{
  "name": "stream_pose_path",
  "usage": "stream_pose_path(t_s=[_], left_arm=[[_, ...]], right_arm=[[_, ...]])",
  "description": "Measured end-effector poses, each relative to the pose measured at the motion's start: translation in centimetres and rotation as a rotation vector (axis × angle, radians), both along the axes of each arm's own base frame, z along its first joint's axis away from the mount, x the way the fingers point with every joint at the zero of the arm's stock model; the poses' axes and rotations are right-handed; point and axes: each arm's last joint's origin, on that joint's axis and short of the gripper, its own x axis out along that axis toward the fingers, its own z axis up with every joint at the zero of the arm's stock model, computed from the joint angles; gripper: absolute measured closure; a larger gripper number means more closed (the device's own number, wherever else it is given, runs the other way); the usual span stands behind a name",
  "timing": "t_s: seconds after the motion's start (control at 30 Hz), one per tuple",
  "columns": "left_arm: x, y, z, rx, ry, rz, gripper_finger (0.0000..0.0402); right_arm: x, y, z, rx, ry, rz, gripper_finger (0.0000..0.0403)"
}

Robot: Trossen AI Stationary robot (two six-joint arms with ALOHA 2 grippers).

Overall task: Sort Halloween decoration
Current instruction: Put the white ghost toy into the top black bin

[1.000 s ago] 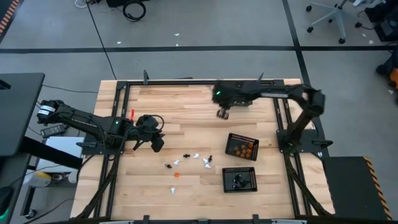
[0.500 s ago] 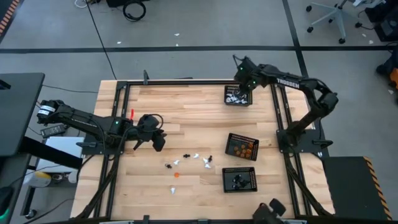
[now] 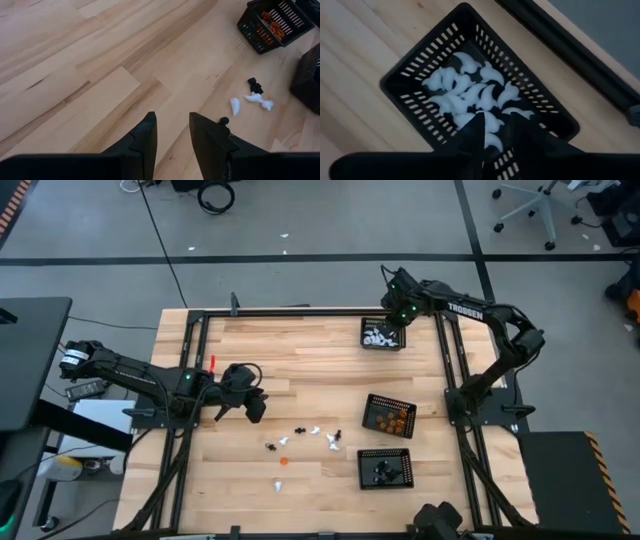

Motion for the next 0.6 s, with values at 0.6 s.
stream_pose_path(t_s=[0.6], left_arm=[[0.0,0.0,0.0,0.023,0.010,-0.023,0.0278]], right_arm=[[9.6,11.4,1.6,0.009,-0.144,0.299,0.0305]])
